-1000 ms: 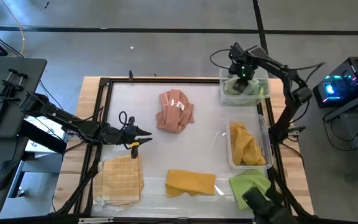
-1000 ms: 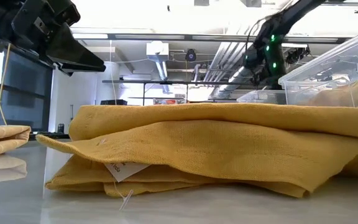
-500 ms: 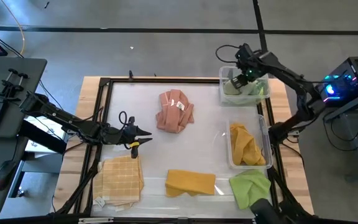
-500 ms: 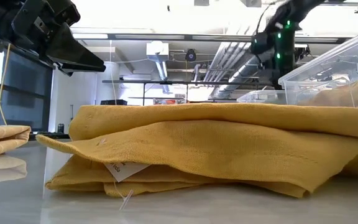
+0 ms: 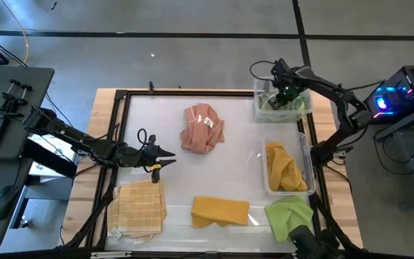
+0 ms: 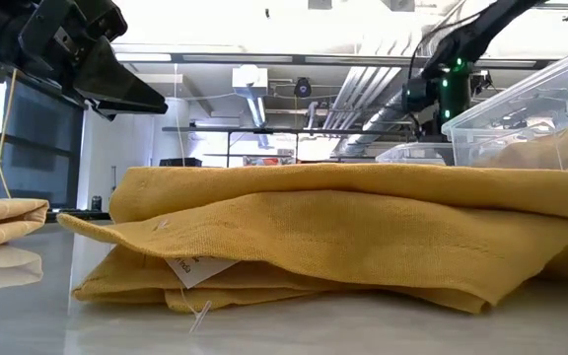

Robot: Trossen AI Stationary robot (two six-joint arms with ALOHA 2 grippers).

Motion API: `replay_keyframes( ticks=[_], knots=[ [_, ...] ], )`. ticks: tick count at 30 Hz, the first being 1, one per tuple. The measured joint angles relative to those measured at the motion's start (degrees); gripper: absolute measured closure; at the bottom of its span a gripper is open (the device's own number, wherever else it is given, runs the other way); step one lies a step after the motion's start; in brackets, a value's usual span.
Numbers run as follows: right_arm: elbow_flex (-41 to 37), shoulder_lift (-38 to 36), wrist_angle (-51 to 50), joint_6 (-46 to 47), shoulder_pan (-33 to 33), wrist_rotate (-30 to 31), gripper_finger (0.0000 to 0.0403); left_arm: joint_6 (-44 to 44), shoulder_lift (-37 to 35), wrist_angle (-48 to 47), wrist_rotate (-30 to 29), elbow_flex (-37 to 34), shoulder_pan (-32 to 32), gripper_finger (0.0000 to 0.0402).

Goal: Sort towels by color in basket
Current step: Put the green microfiber towel into the top transparent bin, then put the brown kitchen towel into the bottom transparent bin

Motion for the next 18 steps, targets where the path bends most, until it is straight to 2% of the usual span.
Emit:
replay_keyframes(
  ticks=[6, 11, 15, 18],
  knots=[
    [8.6, -4.2, -8.0, 2.7, 0.0, -0.2, 0.0281, 0.0, 0.0, 0.0, 0.0, 0.0, 0.0, 0.0307],
    [9.0, -12.2, -3.9, 5.1, 3.9, 0.1, 0.0279, 0.0, 0.0, 0.0, 0.0, 0.0, 0.0, 0.0307],
    [4.0, -19.0, 3.4, 6.7, 14.9, -4.0, 0.0279, 0.0, 0.0, 0.0, 0.0, 0.0, 0.0, 0.0307],
    [-2.4, -22.4, 17.2, 9.4, 28.2, -5.5, 0.0279, 0.0, 0.0, 0.0, -0.2, 0.0, 0.0, 0.0307]
  ],
)
